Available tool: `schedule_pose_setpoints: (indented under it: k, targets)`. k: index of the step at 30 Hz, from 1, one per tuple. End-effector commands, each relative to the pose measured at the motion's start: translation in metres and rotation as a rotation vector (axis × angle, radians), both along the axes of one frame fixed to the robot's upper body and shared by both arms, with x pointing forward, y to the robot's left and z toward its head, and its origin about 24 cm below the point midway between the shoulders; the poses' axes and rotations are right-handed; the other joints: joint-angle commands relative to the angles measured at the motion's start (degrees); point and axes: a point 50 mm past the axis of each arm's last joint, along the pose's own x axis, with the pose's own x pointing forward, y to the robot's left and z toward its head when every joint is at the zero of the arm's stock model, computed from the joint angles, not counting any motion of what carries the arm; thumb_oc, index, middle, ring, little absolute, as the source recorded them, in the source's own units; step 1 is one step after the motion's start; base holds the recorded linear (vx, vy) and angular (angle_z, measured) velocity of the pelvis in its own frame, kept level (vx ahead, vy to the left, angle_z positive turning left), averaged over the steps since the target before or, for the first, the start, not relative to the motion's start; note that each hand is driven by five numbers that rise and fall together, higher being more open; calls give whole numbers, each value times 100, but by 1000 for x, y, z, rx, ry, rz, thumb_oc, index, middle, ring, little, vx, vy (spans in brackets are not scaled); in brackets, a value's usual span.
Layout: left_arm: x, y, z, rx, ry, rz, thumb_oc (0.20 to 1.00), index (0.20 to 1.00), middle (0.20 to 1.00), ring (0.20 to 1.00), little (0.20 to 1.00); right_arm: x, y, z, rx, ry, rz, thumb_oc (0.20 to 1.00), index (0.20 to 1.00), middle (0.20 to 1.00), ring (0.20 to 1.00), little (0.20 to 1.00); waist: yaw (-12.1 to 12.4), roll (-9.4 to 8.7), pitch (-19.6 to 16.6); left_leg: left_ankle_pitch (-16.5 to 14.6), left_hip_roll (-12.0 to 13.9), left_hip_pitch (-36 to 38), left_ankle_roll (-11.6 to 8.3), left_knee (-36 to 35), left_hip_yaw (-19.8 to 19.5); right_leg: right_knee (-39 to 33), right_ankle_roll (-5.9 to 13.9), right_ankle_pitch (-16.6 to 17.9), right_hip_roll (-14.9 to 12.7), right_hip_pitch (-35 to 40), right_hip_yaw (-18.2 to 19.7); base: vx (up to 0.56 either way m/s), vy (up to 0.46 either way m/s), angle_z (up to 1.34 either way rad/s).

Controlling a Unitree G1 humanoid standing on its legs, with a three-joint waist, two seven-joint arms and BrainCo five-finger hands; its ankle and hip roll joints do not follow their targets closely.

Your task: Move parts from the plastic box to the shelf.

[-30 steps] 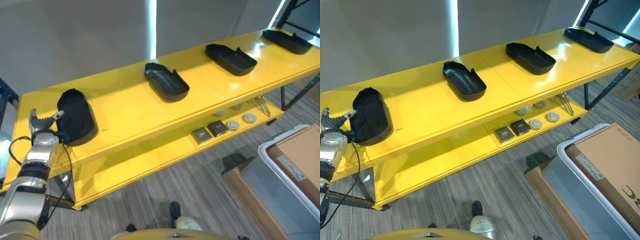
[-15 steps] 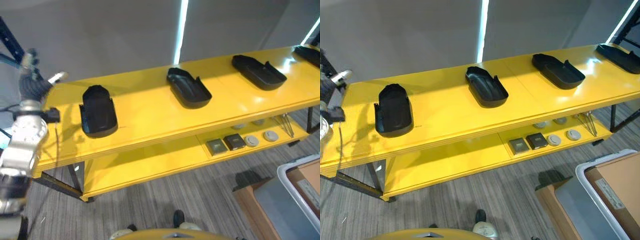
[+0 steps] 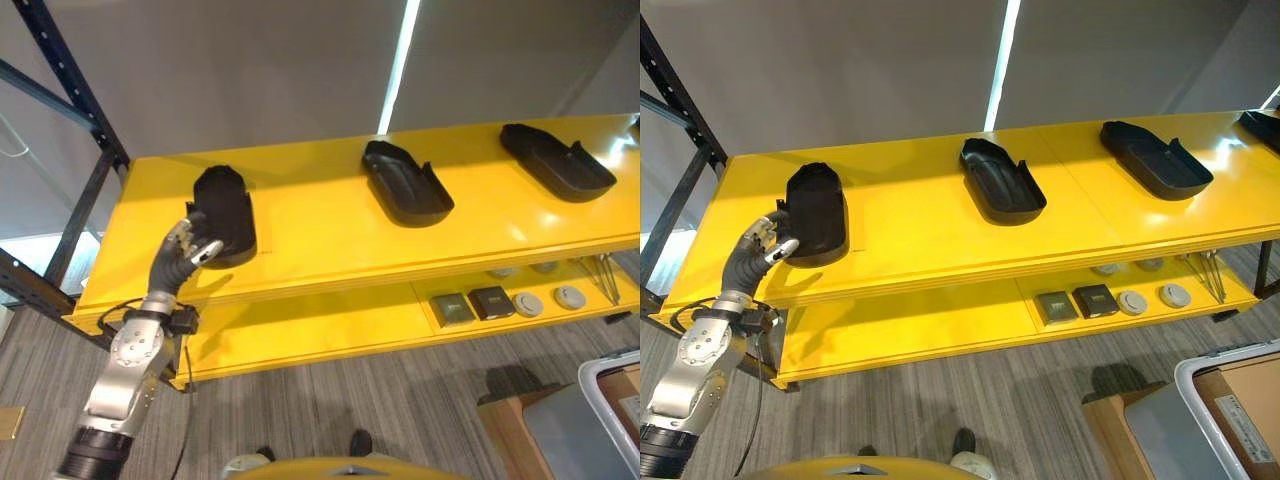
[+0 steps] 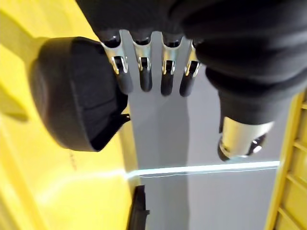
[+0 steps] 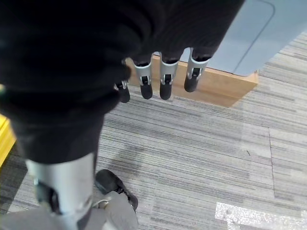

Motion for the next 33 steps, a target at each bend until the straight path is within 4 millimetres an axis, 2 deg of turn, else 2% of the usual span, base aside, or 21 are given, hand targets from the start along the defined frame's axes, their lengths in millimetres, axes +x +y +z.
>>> schedule_pose_setpoints:
  k: [1,6,9,12,18,23,26,33]
  targets:
    - [9,-2,26,-11,-153,-26,200,200,200,200,200,-5,-7,0,-37,31,-8,1000,1000,1000,1000,1000,1,-88,101,-194,233,-234,0,76,221,16,423,-596,-300,295,17,0,0,0]
    - [15,-14,22,-31,-127,-40,200,200,200,200,200,-5,-4,-1,-31,35,0,1000,1000,1000,1000,1000,-75,-69,93,-190,244,-213,1,80,283,16,439,-567,-304,276,61,0,0,0]
    - [18,-16,12,-52,-84,-13,200,200,200,200,200,-5,-3,-1,-29,34,8,1000,1000,1000,1000,1000,-136,-73,72,-200,243,-191,4,72,319,16,450,-561,-301,262,110,0,0,0]
    - [20,-16,7,-62,-57,-6,200,200,200,200,200,-5,-2,-1,-30,38,12,1000,1000,1000,1000,1000,-167,-76,56,-205,247,-178,3,66,348,16,455,-564,-300,255,128,6,-4,-3]
    - [29,-15,-18,-87,44,59,200,200,200,200,200,-6,-4,-1,-30,49,37,1000,1000,1000,1000,1000,-321,-83,6,-211,263,-119,9,48,453,16,458,-559,-282,232,221,12,-11,-9]
    - [35,-5,-35,-57,105,168,200,200,200,200,200,-8,-4,-1,-34,63,57,1000,1000,1000,1000,1000,-437,-91,-30,-231,280,-60,11,57,529,16,458,-581,-267,253,291,20,-5,-4]
    - [39,0,-40,-43,113,216,200,200,200,200,200,-7,-6,0,-37,67,65,1000,1000,1000,1000,1000,-496,-102,-35,-231,288,-51,13,68,555,16,457,-585,-259,248,322,11,-2,-4]
    - [46,8,-36,-40,93,281,200,200,200,200,200,-7,-11,1,-42,72,78,1000,1000,1000,1000,1000,-571,-96,-27,-230,306,-49,5,84,594,16,455,-596,-247,228,364,1,3,-8]
